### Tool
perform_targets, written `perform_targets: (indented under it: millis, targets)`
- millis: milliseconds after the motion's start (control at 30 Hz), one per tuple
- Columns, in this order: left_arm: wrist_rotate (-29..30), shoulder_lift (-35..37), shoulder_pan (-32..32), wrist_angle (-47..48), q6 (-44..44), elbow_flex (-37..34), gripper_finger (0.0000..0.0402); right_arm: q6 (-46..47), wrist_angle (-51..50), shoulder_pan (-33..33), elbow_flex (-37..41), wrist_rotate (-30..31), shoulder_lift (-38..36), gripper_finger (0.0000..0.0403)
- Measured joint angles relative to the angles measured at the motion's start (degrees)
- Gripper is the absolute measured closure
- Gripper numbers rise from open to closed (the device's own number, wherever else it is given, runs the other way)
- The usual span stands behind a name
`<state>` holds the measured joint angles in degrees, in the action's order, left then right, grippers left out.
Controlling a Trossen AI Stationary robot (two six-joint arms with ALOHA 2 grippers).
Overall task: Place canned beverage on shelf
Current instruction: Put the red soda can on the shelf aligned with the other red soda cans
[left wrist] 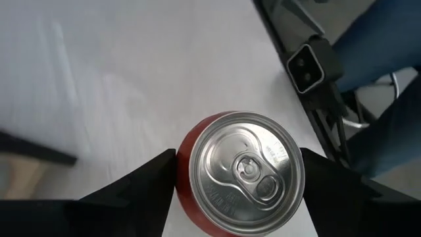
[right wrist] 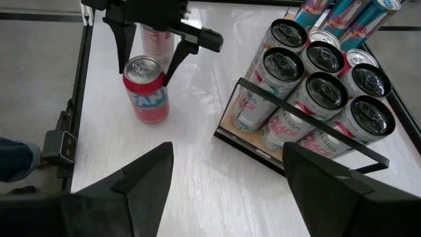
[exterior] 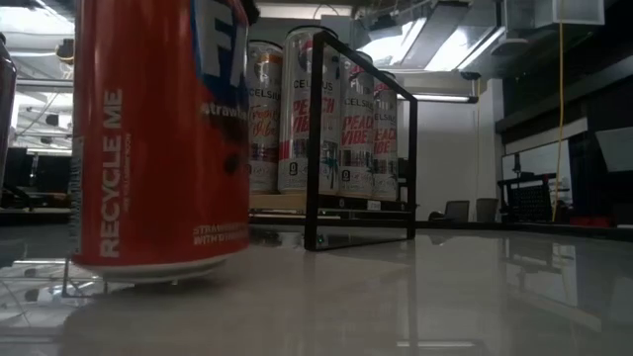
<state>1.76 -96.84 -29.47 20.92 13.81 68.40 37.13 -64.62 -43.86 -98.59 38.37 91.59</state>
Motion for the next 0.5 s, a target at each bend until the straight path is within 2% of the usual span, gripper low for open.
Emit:
perform_targets:
  millis: [167, 500]
  targets:
    - [-1.68, 0.00, 0.00, -2.36, -6.92, 0.00, 0.0128, -0.01, 0.06, -0.02, 0.00, -0.19, 0.00, 0.0123]
    - [-13.10, 0.00, 0.24, -2.38, -8.49, 0.00, 0.0128, 0.03, 0.20, -0.02, 0.00, -1.99, 0.00, 0.0123]
